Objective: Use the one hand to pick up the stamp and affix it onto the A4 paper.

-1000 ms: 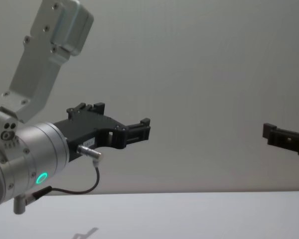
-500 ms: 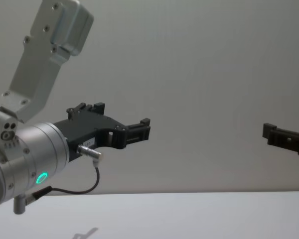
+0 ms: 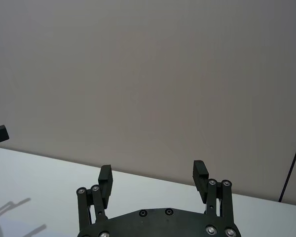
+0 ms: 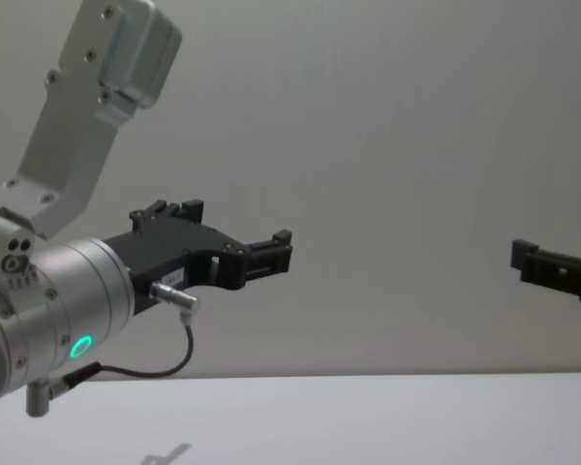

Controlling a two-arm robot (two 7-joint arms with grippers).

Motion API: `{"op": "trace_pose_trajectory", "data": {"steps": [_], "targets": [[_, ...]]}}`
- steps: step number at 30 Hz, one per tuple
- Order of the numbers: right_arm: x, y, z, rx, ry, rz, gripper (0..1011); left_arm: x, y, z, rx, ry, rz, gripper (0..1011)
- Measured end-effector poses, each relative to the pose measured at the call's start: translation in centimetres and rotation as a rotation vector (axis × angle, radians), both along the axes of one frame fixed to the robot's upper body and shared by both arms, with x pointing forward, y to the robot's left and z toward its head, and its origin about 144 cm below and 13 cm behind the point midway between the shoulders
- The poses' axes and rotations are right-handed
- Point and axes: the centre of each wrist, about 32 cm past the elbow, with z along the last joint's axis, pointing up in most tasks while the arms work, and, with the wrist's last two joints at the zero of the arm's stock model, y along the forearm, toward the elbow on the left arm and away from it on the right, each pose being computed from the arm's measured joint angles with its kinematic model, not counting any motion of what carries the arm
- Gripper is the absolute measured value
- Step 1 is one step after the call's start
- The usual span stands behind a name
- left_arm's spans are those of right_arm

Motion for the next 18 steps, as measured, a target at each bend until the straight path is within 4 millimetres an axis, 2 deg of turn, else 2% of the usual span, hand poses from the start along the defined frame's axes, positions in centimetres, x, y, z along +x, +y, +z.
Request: {"op": "trace_pose_trajectory", "data": {"steps": [7, 18], "targets": [[0.0, -0.8, 0.1, -0.001, -0.011, -0.003, 1001, 0.0, 0.0, 0.0, 0.000, 0.000, 0.000, 1001], [-0.9, -3.9, -0.3, -0.022, 0.000, -0.015, 1001, 0.0, 0.0, 0.0, 0.000, 0.000, 0.000, 1001]]}}
